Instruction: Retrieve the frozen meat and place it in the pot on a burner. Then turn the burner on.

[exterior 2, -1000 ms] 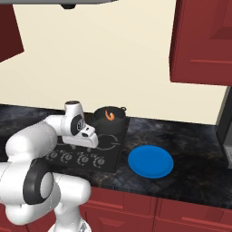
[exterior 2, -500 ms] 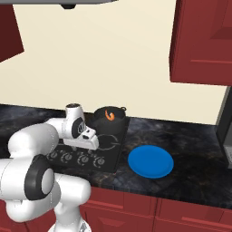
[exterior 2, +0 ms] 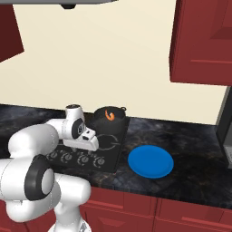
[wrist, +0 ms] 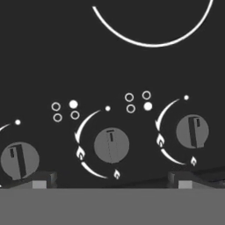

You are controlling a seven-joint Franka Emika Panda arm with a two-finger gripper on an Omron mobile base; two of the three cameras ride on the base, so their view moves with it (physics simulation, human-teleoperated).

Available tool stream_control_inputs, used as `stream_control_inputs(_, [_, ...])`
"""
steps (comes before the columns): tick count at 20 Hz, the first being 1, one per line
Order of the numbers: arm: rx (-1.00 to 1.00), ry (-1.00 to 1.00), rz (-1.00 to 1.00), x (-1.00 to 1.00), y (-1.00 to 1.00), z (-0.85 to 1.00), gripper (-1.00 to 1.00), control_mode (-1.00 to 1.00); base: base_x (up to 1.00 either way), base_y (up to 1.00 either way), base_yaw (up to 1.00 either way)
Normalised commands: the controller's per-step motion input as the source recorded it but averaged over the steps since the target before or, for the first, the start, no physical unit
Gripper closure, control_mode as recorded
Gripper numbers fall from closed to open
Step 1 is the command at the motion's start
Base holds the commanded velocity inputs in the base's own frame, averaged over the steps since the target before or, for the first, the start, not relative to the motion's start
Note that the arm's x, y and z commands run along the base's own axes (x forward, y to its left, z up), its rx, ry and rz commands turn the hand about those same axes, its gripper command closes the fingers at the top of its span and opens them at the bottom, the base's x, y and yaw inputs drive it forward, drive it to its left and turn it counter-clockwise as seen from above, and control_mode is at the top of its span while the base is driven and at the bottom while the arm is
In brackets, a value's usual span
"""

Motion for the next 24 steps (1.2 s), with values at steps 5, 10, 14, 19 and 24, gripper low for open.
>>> stream_control_inputs(5, [0.0, 0.01, 0.0, 0.0, -0.01, -0.36, -1.0, -1.0, 0.0, 0.0, 0.0])
stream_control_inputs(10, [0.0, 0.0, 0.0, 0.0, 0.0, -0.31, -1.0, -1.0, 0.0, 0.0, 0.0])
stream_control_inputs(14, [0.0, 0.0, 0.0, 0.0, 0.0, -0.14, -1.0, -1.0, 0.0, 0.0, 0.0])
stream_control_inputs(19, [0.0, 0.0, 0.0, 0.03, 0.0, -0.08, -1.0, -1.0, 0.0, 0.0, 0.0])
stream_control_inputs(24, [0.0, 0.0, 0.0, 0.13, -0.07, -0.01, -1.0, -1.0, 0.0, 0.0, 0.0])
